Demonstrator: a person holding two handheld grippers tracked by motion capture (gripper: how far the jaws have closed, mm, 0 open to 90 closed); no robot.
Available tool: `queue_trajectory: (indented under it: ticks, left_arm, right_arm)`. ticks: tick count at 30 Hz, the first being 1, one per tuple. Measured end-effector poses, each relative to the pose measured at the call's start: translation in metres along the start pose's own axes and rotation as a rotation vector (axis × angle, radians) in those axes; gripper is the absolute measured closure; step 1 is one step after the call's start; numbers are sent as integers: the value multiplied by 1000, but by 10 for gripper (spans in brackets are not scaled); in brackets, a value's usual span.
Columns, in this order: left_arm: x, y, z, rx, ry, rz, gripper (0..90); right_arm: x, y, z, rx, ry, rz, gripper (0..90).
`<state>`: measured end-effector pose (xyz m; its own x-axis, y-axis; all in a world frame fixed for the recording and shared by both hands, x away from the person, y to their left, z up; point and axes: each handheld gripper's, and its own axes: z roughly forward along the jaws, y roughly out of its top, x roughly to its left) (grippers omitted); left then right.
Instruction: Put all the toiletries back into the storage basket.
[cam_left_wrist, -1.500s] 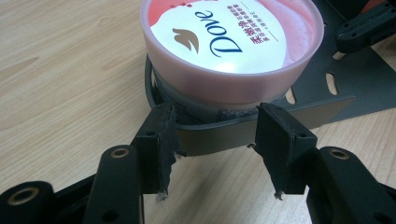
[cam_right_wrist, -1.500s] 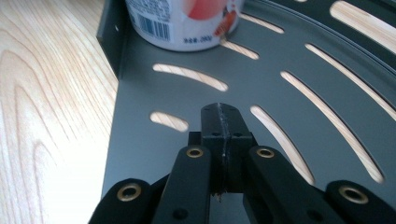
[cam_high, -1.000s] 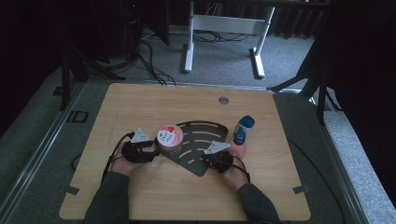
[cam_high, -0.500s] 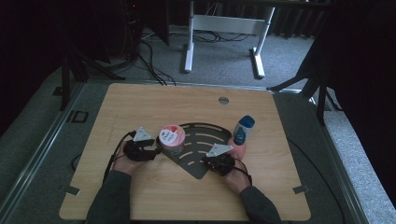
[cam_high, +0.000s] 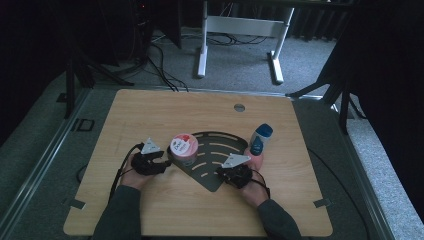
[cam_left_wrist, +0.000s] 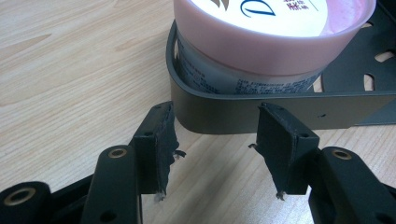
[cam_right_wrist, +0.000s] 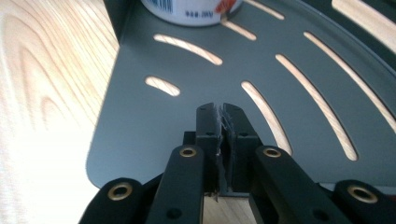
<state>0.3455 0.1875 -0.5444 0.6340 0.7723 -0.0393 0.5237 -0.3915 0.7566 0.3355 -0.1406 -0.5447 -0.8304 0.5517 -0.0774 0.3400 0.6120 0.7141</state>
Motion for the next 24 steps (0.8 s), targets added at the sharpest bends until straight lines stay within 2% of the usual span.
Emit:
queue_trajectory:
  ticks: [7, 24]
  left_arm:
    - [1, -6, 1, -3, 4, -15, 457]
    - [2, -14, 3, 21, 14, -20, 452]
  right_arm:
    - [0, 5, -10, -27, 5, -3, 818]
    - [-5, 8, -20, -35, -10, 11, 770]
